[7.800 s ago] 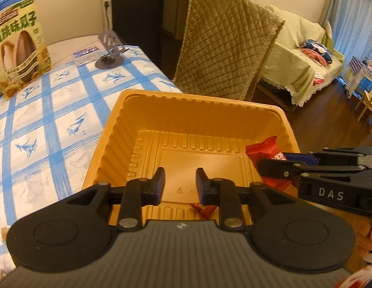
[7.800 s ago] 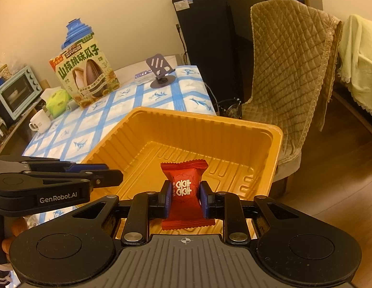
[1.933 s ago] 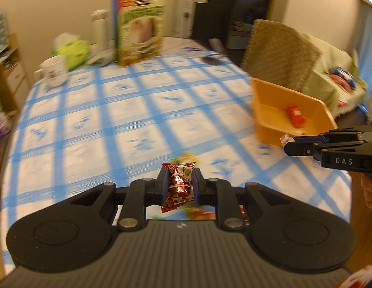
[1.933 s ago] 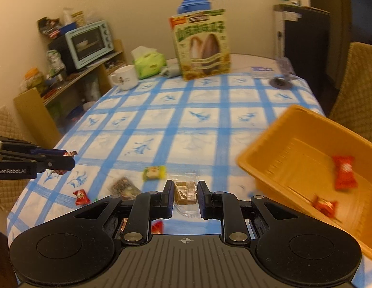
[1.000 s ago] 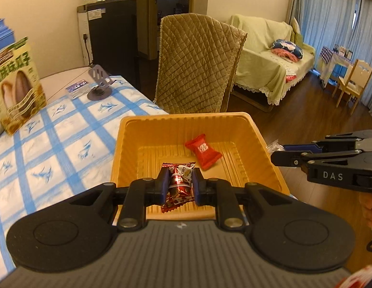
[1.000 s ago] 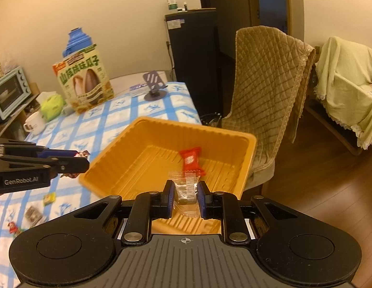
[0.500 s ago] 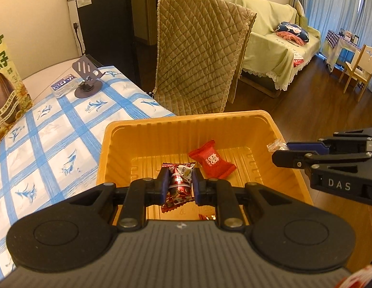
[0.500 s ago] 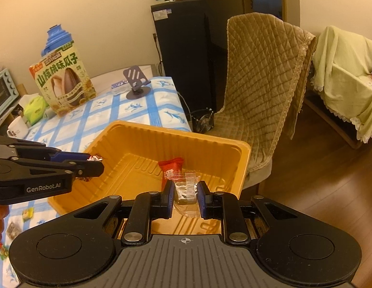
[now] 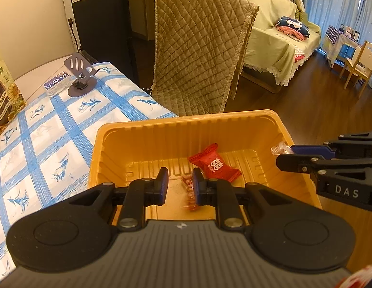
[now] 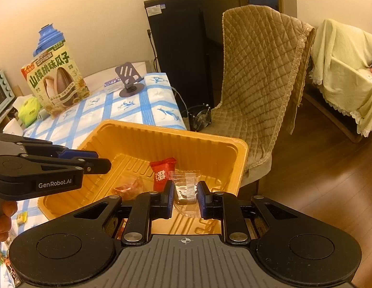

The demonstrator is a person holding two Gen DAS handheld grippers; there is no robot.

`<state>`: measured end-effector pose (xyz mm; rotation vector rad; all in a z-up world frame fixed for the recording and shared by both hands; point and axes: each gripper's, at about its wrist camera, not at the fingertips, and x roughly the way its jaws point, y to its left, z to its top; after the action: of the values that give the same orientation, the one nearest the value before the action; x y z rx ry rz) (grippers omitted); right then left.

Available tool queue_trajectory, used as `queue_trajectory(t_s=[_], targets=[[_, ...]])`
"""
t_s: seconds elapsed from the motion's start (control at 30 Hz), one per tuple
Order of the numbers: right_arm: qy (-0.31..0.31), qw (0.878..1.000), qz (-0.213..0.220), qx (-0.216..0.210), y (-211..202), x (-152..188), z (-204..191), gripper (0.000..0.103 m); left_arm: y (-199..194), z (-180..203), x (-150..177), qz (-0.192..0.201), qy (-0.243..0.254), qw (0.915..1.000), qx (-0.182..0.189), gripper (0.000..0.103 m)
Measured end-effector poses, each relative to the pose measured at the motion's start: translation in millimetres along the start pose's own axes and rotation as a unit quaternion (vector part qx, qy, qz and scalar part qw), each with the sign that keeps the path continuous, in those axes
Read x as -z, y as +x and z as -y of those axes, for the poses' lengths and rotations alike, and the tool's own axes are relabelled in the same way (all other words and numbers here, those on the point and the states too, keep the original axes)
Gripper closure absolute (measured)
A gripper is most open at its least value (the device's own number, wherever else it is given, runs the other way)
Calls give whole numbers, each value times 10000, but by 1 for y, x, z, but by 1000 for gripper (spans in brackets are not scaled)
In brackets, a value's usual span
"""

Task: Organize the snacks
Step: 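Carry both snacks to the orange tray and open the left tool inside it, then open the right tool to drop the clear packet into the tray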

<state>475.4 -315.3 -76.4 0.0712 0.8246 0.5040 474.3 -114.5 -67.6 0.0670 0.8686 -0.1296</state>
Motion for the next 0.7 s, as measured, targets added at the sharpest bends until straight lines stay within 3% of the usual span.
queue_trajectory(t_s=[0.47,0.7], targets=[[66,10000,21,30,7,-6,3,82,-7,-15,5,-11,-147,9999,-63,79],[121,9996,236,-12,7,-10,3,81,-13,-15,6,58,-169,9998,-61,69]])
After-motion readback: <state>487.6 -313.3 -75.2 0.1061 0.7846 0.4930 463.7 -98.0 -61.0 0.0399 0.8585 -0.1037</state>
